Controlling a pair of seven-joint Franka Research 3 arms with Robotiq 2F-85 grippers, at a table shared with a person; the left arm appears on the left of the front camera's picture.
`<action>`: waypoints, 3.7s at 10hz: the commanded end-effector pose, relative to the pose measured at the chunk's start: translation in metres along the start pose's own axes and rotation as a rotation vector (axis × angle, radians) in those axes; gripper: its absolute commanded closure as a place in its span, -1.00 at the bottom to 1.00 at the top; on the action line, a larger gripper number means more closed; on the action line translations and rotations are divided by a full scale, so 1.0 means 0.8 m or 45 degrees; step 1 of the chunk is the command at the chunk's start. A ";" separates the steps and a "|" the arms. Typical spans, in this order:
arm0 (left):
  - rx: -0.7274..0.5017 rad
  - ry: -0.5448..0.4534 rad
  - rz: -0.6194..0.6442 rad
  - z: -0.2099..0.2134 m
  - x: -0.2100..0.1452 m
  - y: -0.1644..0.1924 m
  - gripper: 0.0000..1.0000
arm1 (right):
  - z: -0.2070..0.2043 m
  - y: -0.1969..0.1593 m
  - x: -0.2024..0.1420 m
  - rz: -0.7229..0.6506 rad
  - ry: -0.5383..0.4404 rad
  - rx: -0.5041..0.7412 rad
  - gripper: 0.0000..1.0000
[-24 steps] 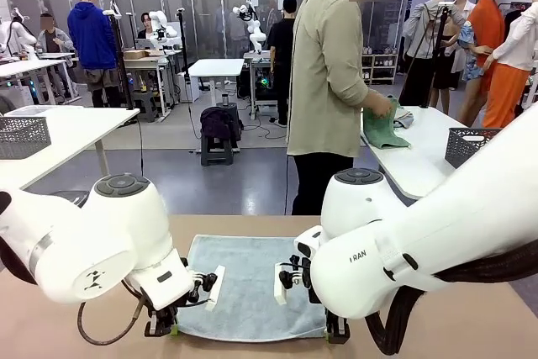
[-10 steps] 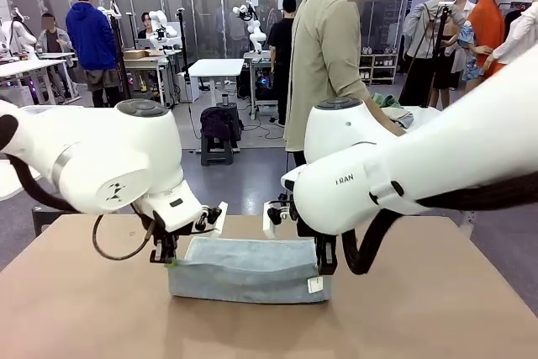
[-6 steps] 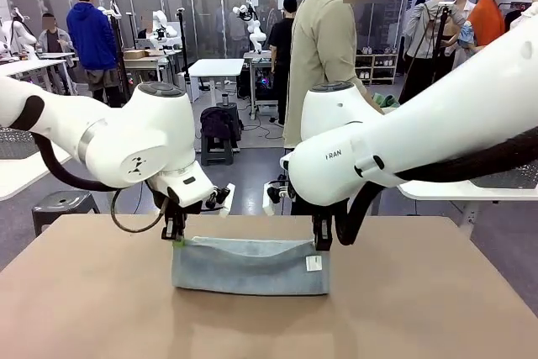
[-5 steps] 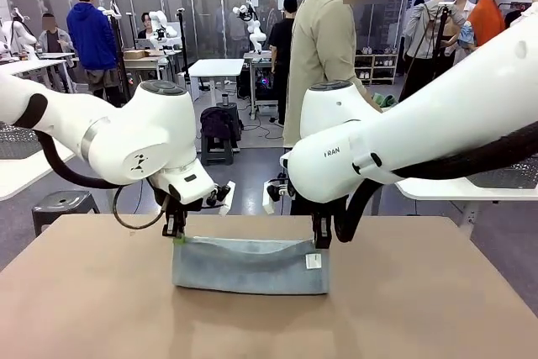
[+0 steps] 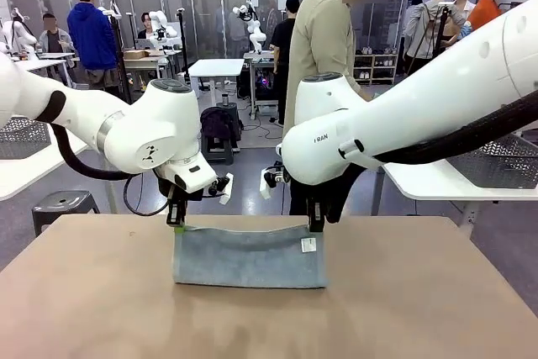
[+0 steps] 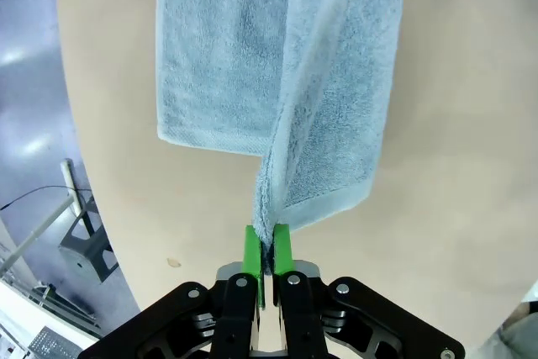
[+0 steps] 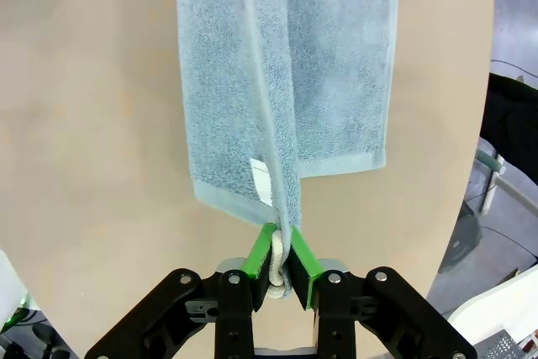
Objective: Fold the towels and place them in the basket.
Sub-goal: When a person lays out a Towel with hook on the table, fold it in half twice.
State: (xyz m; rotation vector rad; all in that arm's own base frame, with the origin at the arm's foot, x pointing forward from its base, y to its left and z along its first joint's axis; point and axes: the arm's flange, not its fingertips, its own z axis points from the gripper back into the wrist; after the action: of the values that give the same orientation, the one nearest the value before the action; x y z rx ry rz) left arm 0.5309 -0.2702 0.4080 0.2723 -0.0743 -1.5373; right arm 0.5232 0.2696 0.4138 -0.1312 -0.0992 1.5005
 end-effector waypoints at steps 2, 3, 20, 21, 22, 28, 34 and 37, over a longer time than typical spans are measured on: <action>0.006 0.002 -0.001 0.005 -0.002 -0.004 0.87 | -0.001 0.006 -0.002 0.001 0.001 -0.003 0.81; 0.006 0.002 -0.001 0.005 -0.002 -0.004 0.87 | -0.001 0.006 -0.002 0.001 0.001 -0.003 0.81; -0.054 0.067 0.011 -0.087 0.012 0.092 0.87 | -0.098 -0.085 0.003 -0.051 0.008 0.022 0.81; -0.051 0.058 0.007 -0.096 0.013 0.094 0.87 | -0.108 -0.088 0.001 -0.062 0.019 0.032 0.81; -0.062 0.054 0.001 -0.102 0.012 0.095 0.87 | -0.116 -0.088 -0.001 -0.074 0.024 0.045 0.81; 0.184 0.038 0.102 -0.092 -0.001 0.089 0.08 | -0.107 -0.083 -0.005 -0.106 -0.009 -0.145 0.01; 0.031 -0.233 0.067 0.016 -0.094 0.057 -0.20 | 0.029 -0.019 -0.027 -0.401 -0.118 0.024 -0.24; 0.015 -0.410 0.072 0.040 -0.134 0.044 -0.20 | 0.070 0.005 -0.042 -0.973 -0.276 0.136 -0.24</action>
State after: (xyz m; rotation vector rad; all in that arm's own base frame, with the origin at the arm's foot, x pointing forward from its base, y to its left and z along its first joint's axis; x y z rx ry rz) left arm 0.5650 -0.1836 0.4634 0.0844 -0.3301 -1.4969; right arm 0.5147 0.2458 0.4764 0.1245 -0.1614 0.9374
